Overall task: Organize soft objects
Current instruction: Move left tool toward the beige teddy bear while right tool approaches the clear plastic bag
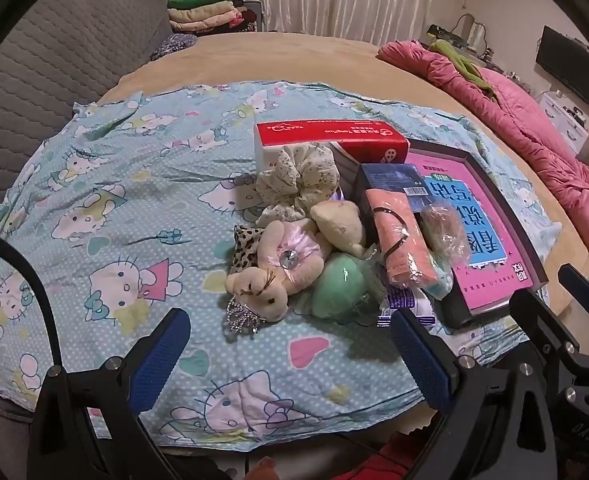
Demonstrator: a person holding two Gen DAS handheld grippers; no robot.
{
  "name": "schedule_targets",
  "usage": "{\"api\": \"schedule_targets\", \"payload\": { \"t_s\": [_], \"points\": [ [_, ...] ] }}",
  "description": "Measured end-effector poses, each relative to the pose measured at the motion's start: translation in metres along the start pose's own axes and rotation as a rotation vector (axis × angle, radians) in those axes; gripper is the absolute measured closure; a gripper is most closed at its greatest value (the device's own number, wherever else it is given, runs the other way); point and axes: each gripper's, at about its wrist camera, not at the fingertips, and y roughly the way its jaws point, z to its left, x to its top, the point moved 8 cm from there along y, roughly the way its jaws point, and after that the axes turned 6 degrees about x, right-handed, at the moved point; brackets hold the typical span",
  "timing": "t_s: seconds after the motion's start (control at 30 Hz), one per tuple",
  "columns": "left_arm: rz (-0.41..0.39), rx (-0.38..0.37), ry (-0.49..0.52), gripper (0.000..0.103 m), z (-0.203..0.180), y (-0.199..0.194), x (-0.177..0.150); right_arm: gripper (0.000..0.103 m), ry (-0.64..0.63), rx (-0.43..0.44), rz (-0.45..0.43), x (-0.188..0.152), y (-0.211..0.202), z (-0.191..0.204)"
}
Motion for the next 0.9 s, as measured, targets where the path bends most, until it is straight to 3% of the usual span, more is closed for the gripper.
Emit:
{"api": "schedule_targets", "payload": {
  "t_s": [0.63,0.9],
  "points": [
    [0.002,0.007,0.006,0.002,0.002,0.003,-0.003,0.002,-0.001,0.001,0.002,-0.001,0.002,0.0],
    [0.011,-0.045,-0.032,0.002,0.002,0.013,-0.004,0.002,-0.002,-0.002,0.0,-0.001,0.004,-0.002]
  ]
}}
